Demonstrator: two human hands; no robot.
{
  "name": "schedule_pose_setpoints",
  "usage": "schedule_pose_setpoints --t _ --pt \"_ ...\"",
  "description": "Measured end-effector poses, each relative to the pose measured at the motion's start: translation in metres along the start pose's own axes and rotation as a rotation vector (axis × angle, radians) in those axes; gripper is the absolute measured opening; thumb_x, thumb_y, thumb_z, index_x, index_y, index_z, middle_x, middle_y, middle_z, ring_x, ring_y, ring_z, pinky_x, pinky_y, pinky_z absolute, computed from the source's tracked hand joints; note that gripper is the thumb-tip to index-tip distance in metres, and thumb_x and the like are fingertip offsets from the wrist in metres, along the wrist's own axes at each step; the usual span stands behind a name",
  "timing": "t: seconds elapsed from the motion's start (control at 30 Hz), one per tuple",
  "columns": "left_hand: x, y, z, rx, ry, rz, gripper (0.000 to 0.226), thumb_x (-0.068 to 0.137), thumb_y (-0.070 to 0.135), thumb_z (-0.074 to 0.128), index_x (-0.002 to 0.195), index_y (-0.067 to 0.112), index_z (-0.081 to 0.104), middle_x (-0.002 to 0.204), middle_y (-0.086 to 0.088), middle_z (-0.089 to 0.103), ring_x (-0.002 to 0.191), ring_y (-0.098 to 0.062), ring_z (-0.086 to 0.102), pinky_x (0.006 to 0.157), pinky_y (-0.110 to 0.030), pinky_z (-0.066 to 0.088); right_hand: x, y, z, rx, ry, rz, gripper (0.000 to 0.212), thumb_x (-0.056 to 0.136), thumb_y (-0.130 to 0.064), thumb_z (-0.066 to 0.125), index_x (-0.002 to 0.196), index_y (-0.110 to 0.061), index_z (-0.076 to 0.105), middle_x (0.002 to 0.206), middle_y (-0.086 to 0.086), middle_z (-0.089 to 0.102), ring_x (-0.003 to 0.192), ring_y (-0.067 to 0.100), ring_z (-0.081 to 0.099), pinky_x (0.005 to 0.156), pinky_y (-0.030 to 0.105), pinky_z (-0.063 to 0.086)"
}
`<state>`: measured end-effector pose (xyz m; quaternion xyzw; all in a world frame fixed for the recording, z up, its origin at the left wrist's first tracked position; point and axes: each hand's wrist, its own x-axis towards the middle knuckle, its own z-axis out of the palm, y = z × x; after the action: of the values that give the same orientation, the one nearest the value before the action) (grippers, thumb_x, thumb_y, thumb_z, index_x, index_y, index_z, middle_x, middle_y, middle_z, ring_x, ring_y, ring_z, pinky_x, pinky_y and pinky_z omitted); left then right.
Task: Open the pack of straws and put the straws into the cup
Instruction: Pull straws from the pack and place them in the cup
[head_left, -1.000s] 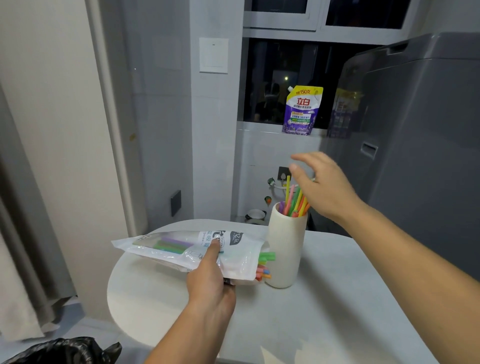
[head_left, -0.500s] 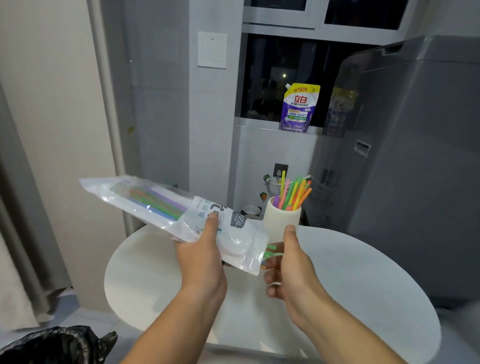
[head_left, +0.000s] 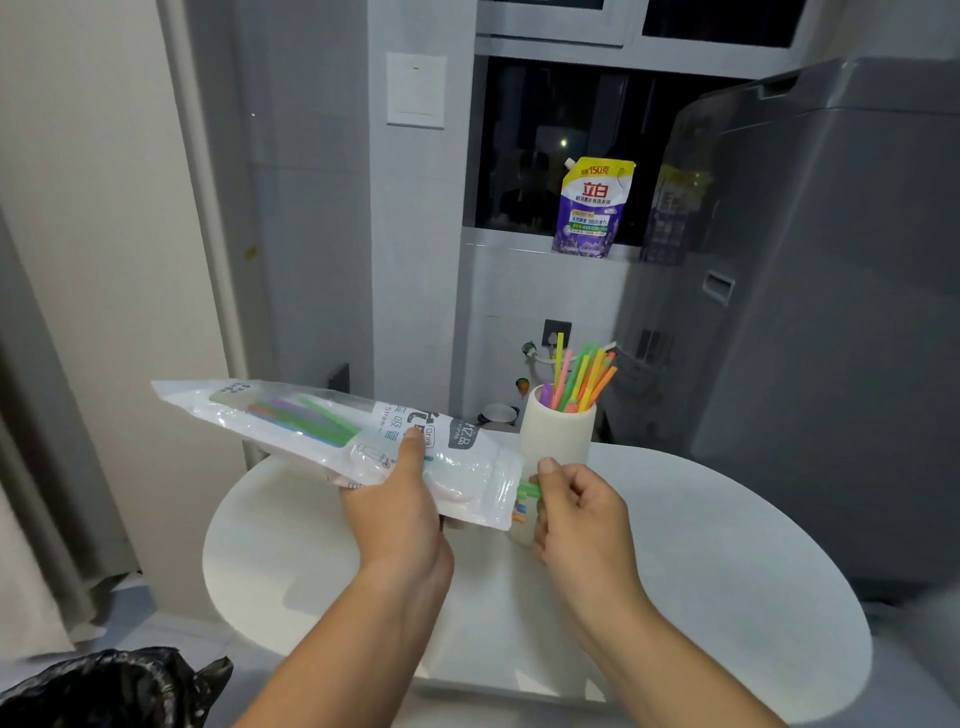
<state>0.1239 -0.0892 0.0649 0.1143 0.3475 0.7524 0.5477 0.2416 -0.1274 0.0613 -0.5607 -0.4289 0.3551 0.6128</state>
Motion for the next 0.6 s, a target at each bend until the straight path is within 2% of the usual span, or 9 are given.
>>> schedule_pose_setpoints --t 0.07,0.13,0.23,0.33,0.43,0.53,0.6 --pt "0.002 -0.001 -0.001 -0.011 0.002 0.005 0.05 0.098 0.01 0.075 0.145 0.018 0.06 0.13 -0.003 0.077 0.117 -0.028 0.076 0.101 -0.059 0.059 0.0 -0.004 -0.003 0.084 0.006 0.07 0.041 0.103 -0.038 0.048 0.077 -0.009 0.058 0.05 -0.002 0.042 0.043 0.012 0.034 0.046 0.026 0.027" --pt "0.0 -0.003 0.001 -0.015 0.005 0.013 0.051 0.098 0.009 0.075 0.146 0.018 0.059 0.133 -0.004 0.076 0.117 -0.028 0.075 0.102 -0.06 0.058 -0.004 -0.005 -0.002 0.072 -0.031 0.08 0.043 0.102 -0.044 0.046 0.077 -0.011 0.058 0.052 -0.002 0.045 0.042 0.009 0.036 0.045 0.024 0.029" --pt "-0.003 -0.005 0.003 -0.008 -0.003 0.01 0.05 0.097 0.01 0.076 0.145 0.017 0.06 0.131 -0.004 0.077 0.117 -0.031 0.075 0.102 -0.066 0.056 -0.01 -0.002 0.003 -0.039 -0.058 -0.044 0.038 0.1 -0.04 0.052 0.073 -0.014 0.057 0.049 -0.014 0.051 0.045 0.003 0.042 0.049 0.021 0.032" --pt "-0.004 -0.006 0.003 -0.014 0.009 0.01 0.052 0.097 0.011 0.076 0.146 0.019 0.06 0.132 -0.003 0.077 0.119 -0.03 0.075 0.103 -0.067 0.056 -0.009 0.001 0.003 -0.062 -0.017 -0.137 0.03 0.1 -0.031 0.056 0.076 -0.012 0.06 0.05 -0.015 0.054 0.045 0.0 0.044 0.046 0.014 0.034" --pt "-0.003 -0.004 0.003 -0.025 0.023 0.002 0.051 0.097 0.012 0.076 0.145 0.021 0.061 0.133 0.0 0.077 0.12 -0.028 0.075 0.103 -0.063 0.057 -0.006 0.001 0.0 -0.052 0.011 -0.137 0.024 0.099 -0.027 0.058 0.082 -0.011 0.063 0.054 -0.012 0.054 0.051 0.005 0.047 0.05 0.018 0.038" --pt "-0.003 -0.003 0.002 -0.034 0.027 -0.002 0.052 0.098 0.013 0.076 0.147 0.022 0.06 0.133 0.001 0.076 0.119 -0.026 0.075 0.103 -0.061 0.058 -0.005 0.001 -0.004 0.018 -0.008 -0.102 0.032 0.101 -0.031 0.055 0.086 -0.003 0.059 0.053 -0.007 0.047 0.052 0.012 0.041 0.052 0.028 0.036" --pt "-0.005 -0.004 0.003 -0.033 0.027 -0.001 0.051 0.098 0.013 0.076 0.146 0.021 0.06 0.133 0.0 0.076 0.119 -0.027 0.075 0.103 -0.061 0.058 -0.008 0.0 -0.003 0.015 -0.054 -0.12 0.03 0.099 -0.034 0.058 0.083 -0.008 0.059 0.053 -0.01 0.05 0.05 0.009 0.043 0.051 0.025 0.037"
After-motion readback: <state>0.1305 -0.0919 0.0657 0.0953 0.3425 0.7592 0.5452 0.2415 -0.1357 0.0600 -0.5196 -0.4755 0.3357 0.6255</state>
